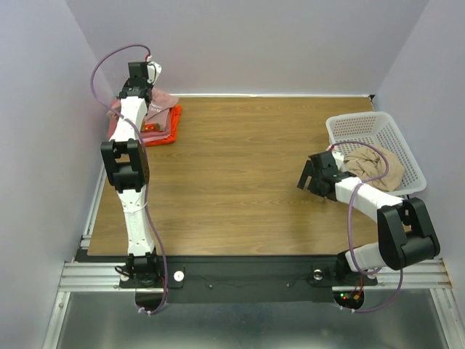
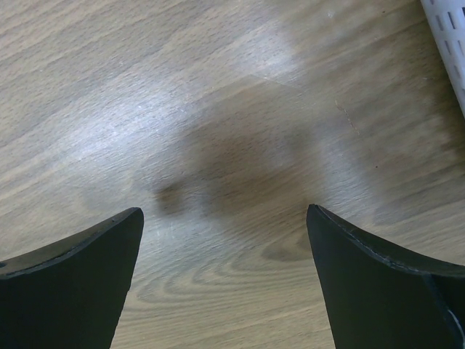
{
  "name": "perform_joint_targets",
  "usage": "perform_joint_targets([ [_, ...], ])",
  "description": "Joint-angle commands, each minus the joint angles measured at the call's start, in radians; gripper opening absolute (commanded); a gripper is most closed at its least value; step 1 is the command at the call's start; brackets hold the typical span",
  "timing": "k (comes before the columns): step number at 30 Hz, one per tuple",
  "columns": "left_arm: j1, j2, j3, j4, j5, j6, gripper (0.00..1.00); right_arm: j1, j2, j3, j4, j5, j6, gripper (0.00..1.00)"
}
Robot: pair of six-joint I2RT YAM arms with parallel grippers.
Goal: Fold and stack the t-shirts
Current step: Neatly place the folded tshirt to the corner
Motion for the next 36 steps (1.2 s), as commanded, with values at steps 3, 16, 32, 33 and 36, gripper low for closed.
perform_joint_targets([
  [3, 0.006, 0.012, 0.044, 0.064, -0.106, -0.053, 0.06, -0.004, 0.018, 0.051, 0.015, 0.038, 0.01, 1.0],
  [16, 0.039, -0.035, 0.046, 0.059, -0.117, -0.142, 0.83, -0.004, 0.007, 0.045, 0.001, 0.015, 0.019, 1.0],
  [32, -0.001, -0.357, -0.105, -0.065, 0.327, -0.758, 0.99, -0.004, -0.186, 0.035, -0.055, -0.048, -0.004, 1.0],
  [33, -0.012, -0.458, -0.185, -0.032, 0.389, -0.797, 0.99, -0.004, -0.2, 0.032, -0.057, -0.058, -0.005, 1.0],
  [36, -0.166, -0.701, -0.558, 0.154, 0.333, -0.892, 0.99, -0.004, -0.268, 0.022, -0.071, -0.083, -0.001, 1.0],
])
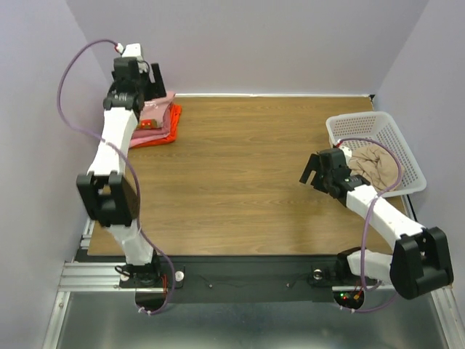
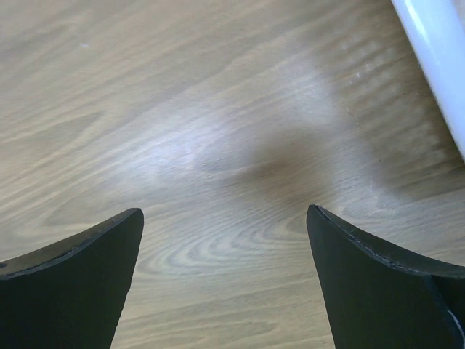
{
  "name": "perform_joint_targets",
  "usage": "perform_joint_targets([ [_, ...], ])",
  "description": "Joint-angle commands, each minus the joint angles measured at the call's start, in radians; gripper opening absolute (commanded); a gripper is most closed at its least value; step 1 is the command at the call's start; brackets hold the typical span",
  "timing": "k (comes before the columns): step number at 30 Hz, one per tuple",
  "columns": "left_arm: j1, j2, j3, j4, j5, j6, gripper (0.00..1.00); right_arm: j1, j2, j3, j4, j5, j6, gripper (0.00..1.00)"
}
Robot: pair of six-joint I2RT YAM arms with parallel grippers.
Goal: Fold and stack the t-shirts
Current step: Neatly place the folded tshirt to the corner
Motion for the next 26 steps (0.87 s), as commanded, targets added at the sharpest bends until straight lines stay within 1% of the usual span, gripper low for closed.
perform_joint_targets([
  [1, -0.213, -0.338, -0.333, 0.181, -0.004, -0.222, 0.99, -0.004, -0.104, 0.003, -0.011, -0.041, -0.006, 1.0],
  [2, -0.272, -0.392, -0.475, 0.193, -0.098, -0.247, 0.99, -0.004, -0.118, -0.003, -0.014, -0.043, -0.008, 1.0],
  [3, -0.397, -0.482, -0.535, 0.181, -0.243, -0.28, 0.99, -0.004, -0.144, -0.008, -0.016, -0.047, -0.008, 1.0],
  [4, -0.441, -0.529, -0.598, 0.169, -0.27, -0.368, 0.98, -0.004, -0.153, -0.012, -0.019, -0.052, -0.008, 1.0],
  [5, -0.482, -0.576, -0.74, 0.184, -0.277, -0.414, 0.99, -0.004, -0.167, -0.023, -0.019, -0.055, -0.006, 1.0],
  [6, -0.537, -0.663, -0.808, 0.202, -0.263, -0.456, 0.99, -0.004, -0.184, -0.028, -0.025, -0.069, -0.002, 1.0],
  [7, -0.564, -0.703, -0.874, 0.242, -0.255, -0.52, 0.99, -0.004, -0.193, -0.031, -0.026, -0.072, -0.002, 1.0],
  [8, -0.584, -0.765, -0.978, 0.248, -0.249, -0.544, 0.99, -0.004, -0.199, -0.04, -0.026, -0.084, 0.003, 1.0],
  [10, -0.628, -0.805, -1.08, 0.224, -0.287, -0.593, 0.99, -0.004, -0.222, -0.048, -0.026, -0.101, 0.012, 1.0],
  [11, -0.633, -0.834, -1.106, 0.216, -0.295, -0.631, 0.99, -0.004, -0.228, -0.057, -0.028, -0.106, 0.017, 1.0],
  [13, -0.634, -0.857, -1.151, 0.209, -0.298, -0.66, 0.99, -0.004, -0.242, -0.072, -0.028, -0.112, 0.041, 1.0],
  [17, -0.634, -0.902, -1.208, 0.199, -0.32, -0.685, 0.98, -0.004, -0.267, -0.098, -0.028, -0.119, 0.076, 1.0],
  [19, -0.634, -0.923, -1.217, 0.192, -0.359, -0.691, 0.99, -0.004, -0.277, -0.117, -0.028, -0.129, 0.083, 1.0],
  [22, -0.634, -0.942, -1.212, 0.106, -0.428, -0.715, 0.99, -0.004, -0.284, -0.125, -0.026, -0.153, 0.069, 1.0],
  [26, -0.634, -0.968, -1.209, 0.034, -0.491, -0.728, 0.99, -0.004, -0.284, -0.108, -0.028, -0.175, 0.072, 1.0],
])
